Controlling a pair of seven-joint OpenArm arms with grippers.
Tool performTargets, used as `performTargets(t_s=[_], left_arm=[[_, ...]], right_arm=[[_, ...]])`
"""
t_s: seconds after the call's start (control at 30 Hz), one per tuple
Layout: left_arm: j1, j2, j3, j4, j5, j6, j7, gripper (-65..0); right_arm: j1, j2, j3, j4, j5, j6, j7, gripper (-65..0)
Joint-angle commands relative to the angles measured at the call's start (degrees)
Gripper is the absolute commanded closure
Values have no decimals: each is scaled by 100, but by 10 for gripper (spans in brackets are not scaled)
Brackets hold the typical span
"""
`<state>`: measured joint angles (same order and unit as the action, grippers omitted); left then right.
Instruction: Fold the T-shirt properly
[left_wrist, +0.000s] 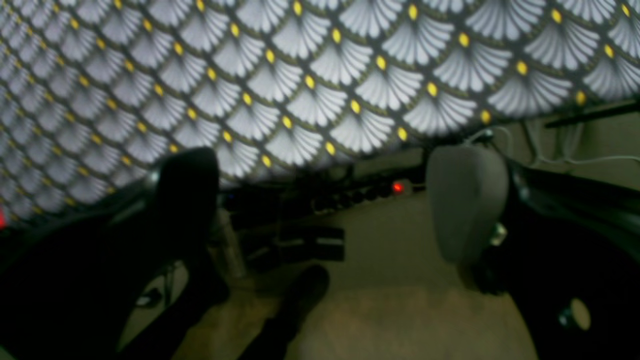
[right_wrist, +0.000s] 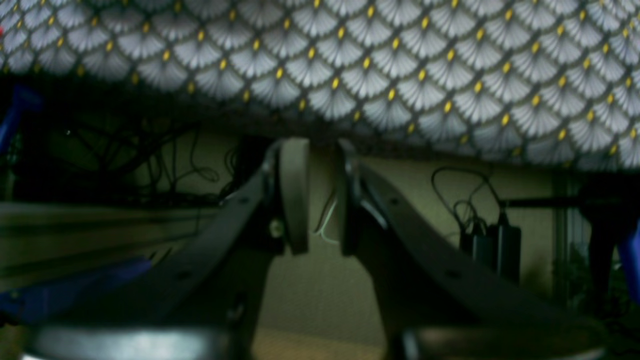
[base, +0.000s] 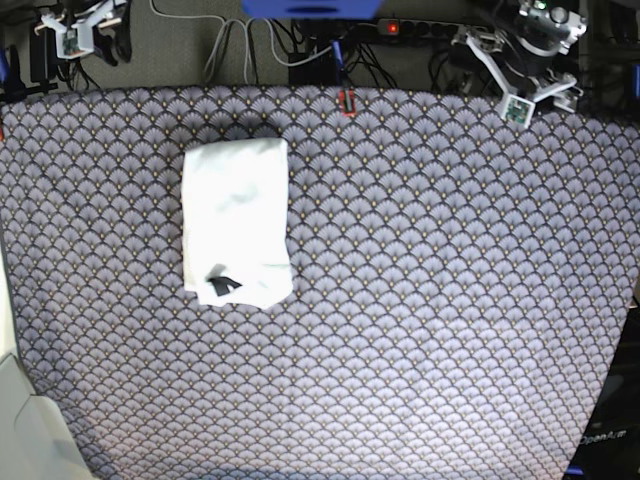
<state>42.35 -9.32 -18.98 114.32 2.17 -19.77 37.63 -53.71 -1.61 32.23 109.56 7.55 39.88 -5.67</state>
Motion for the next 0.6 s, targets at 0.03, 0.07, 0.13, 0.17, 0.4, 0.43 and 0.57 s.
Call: performTargets(t_s=[0.03, 0.07, 0.13, 0.17, 0.4, 0.43, 0.57], left_arm=[[174, -4, -31, 45, -55, 12, -66, -650], [253, -4, -67, 45, -55, 12, -66, -650], [403, 22, -119, 45, -55, -85, -75, -650], [455, 22, -172, 36, -55, -234, -66, -650], [429, 225, -972, -641, 7, -1685, 4, -650], [411, 260, -1069, -843, 7, -1676, 4, -650], [130, 277, -1262, -1810, 253, -1351, -66, -650]], right_arm=[[-154, -64, 52, -59, 216, 12, 141, -84], [-198, -81, 61, -129, 348, 12, 141, -84], [-303, -55, 61, -279, 559, 12, 141, -84], [-347, -55, 61, -349, 665, 12, 141, -84], [-356, -64, 17, -1220, 814, 12, 158, -84], [-330, -55, 8, -1395, 814, 12, 158, -84], [-22, 104, -115, -2143, 805, 12, 158, -84]])
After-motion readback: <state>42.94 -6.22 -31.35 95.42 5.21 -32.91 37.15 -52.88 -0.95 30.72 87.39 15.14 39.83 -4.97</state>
